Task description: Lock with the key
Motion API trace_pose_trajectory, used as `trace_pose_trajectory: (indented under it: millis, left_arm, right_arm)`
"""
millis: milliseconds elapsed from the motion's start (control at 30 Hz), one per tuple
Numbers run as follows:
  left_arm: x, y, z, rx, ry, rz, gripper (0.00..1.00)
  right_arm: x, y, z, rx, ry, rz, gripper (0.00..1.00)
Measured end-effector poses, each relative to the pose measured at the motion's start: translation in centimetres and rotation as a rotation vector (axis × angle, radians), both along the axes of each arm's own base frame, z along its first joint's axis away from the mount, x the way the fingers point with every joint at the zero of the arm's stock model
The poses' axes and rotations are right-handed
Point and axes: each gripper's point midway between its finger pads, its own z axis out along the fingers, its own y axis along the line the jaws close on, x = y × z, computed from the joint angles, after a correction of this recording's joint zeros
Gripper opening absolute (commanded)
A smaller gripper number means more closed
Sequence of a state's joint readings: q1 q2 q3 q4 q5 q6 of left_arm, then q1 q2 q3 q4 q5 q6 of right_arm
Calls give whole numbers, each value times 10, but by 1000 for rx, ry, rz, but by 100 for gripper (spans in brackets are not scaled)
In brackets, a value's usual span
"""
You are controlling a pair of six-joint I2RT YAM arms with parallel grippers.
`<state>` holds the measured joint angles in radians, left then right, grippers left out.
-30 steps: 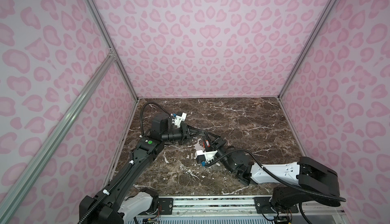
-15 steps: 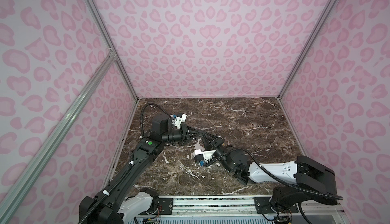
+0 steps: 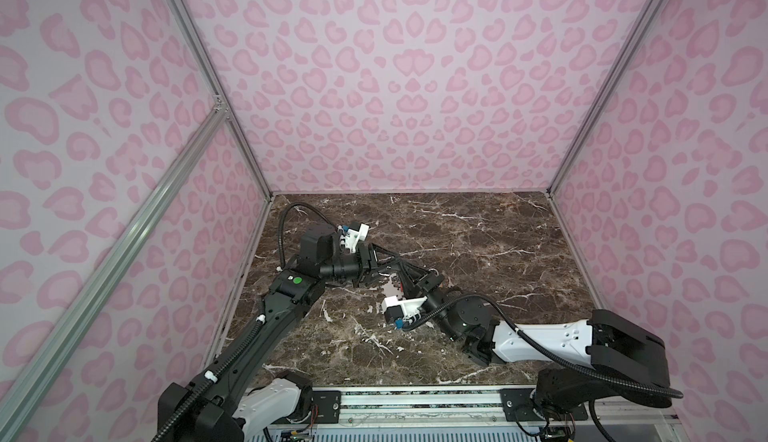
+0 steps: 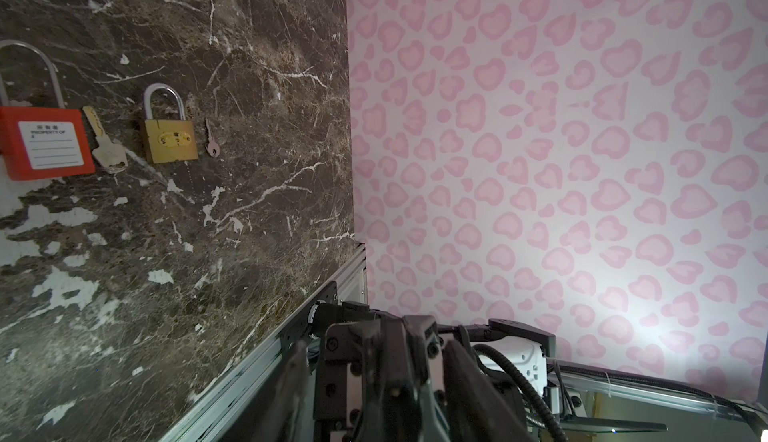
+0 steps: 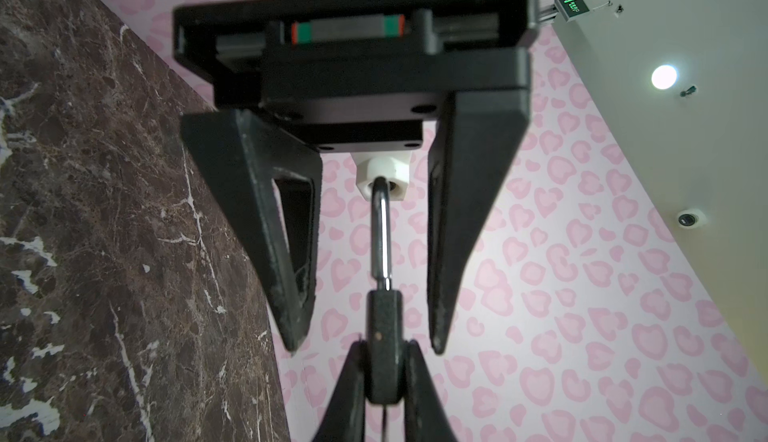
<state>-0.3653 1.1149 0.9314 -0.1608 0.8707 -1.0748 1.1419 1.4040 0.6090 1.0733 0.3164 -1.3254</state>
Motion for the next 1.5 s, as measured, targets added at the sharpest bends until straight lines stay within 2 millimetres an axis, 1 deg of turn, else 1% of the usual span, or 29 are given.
trace_pose_trajectory:
  millis: [67, 167, 267, 300, 333, 367, 433, 467, 533, 600, 667, 767, 900, 1067, 1200, 1400, 1500]
  left_arm:
    - [11, 8, 4, 0, -16, 28, 57]
    - [27, 27, 12, 7, -44, 93, 58]
    - [39, 51, 31, 6, -116, 162, 58]
    - [40, 60, 39, 5, -147, 186, 58]
    - [40, 69, 46, 7, -178, 211, 59]
    - [39, 74, 51, 12, -198, 225, 59]
    - [34, 79, 56, 32, -233, 227, 59]
    - [33, 79, 55, 42, -241, 224, 59]
    - [30, 80, 48, 56, -233, 218, 59]
    - [26, 79, 34, 65, -199, 211, 59]
    - [19, 72, 23, 73, -171, 190, 59]
    - [8, 56, 16, 79, -163, 137, 59]
    - [-4, 34, 8, 87, -151, 69, 59]
    - [-1, 23, 2, 87, -136, 59, 59]
    - [2, 17, -1, 97, -132, 56, 59]
    - [7, 10, 3, 90, -144, 55, 59]
    - [6, 7, 4, 83, -142, 49, 59]
  right_arm:
    - [-2, -4, 4, 18, 32, 7, 0]
    - [-2, -10, 13, 36, 130, 14, 0]
    - [2, -13, 37, 108, 291, 62, 0]
    - [7, -19, 45, 151, 364, 74, 0]
    - [12, -24, 49, 186, 437, 89, 0]
    - [16, -30, 48, 214, 502, 98, 0]
    - [25, -45, 35, 271, 673, 104, 0]
    - [26, -51, 26, 291, 745, 105, 0]
    - [20, -57, 7, 316, 885, 127, 0]
    - [12, -60, -5, 335, 994, 156, 0]
    - [9, -63, -9, 365, 1072, 186, 0]
    - [10, -66, -14, 402, 1155, 189, 0]
    - [7, -56, -22, 366, 1231, 210, 0]
    - [7, -49, -23, 336, 1274, 221, 0]
    - [2, -42, -24, 299, 1300, 235, 0]
    - [-5, -34, -33, 238, 1327, 238, 0]
    - [-10, -31, -37, 213, 1332, 243, 0]
